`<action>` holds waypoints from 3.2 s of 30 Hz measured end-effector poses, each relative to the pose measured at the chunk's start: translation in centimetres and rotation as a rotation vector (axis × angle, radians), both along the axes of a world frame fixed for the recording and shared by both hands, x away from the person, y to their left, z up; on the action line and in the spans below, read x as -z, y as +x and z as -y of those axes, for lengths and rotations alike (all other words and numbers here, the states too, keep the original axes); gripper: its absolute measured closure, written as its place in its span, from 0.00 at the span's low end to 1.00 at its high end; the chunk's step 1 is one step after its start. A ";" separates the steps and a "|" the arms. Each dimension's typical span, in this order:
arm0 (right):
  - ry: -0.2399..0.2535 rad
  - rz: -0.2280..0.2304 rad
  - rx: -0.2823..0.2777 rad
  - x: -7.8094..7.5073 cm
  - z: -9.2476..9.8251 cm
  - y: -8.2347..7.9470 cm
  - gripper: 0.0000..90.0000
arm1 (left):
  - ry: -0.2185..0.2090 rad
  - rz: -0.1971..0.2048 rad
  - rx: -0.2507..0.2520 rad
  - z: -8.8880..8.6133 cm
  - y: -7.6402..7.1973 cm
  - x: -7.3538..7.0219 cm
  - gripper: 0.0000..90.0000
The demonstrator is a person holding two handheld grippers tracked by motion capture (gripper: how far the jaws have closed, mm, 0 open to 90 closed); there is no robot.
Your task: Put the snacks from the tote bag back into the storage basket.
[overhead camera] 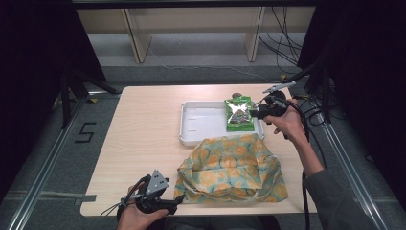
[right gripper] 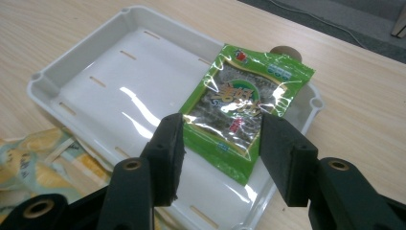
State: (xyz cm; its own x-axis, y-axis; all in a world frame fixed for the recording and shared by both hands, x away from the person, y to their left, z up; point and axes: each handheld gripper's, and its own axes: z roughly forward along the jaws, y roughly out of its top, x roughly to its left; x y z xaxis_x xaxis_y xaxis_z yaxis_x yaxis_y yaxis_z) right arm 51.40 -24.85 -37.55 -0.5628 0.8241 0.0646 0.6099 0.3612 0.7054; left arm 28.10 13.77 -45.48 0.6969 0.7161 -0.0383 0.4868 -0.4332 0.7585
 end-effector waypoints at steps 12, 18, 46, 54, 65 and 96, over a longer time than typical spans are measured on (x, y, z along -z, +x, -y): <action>0.054 0.024 -0.032 0.3 0.9 -2.6 0.54 | 0.008 0.016 0.010 -0.1 0.1 -0.1 0.28; 0.053 0.038 -0.054 0.4 1.8 -3.2 0.51 | 0.012 0.022 0.007 -0.2 0.1 -0.2 0.28; 0.119 0.036 -0.075 0.8 3.3 -8.1 0.40 | -0.001 0.022 -0.010 -0.3 0.1 -0.3 0.24; 0.118 0.043 -0.088 0.9 3.5 -9.3 0.40 | -0.024 0.015 -0.034 -0.2 0.0 -0.2 0.24; 0.129 0.053 -0.085 2.2 4.6 -11.7 0.40 | -0.009 0.020 -0.030 -0.3 0.1 -0.2 0.23; 0.091 0.057 -0.057 3.9 6.7 -16.6 0.39 | -0.006 0.027 -0.024 -0.2 0.1 -0.2 0.23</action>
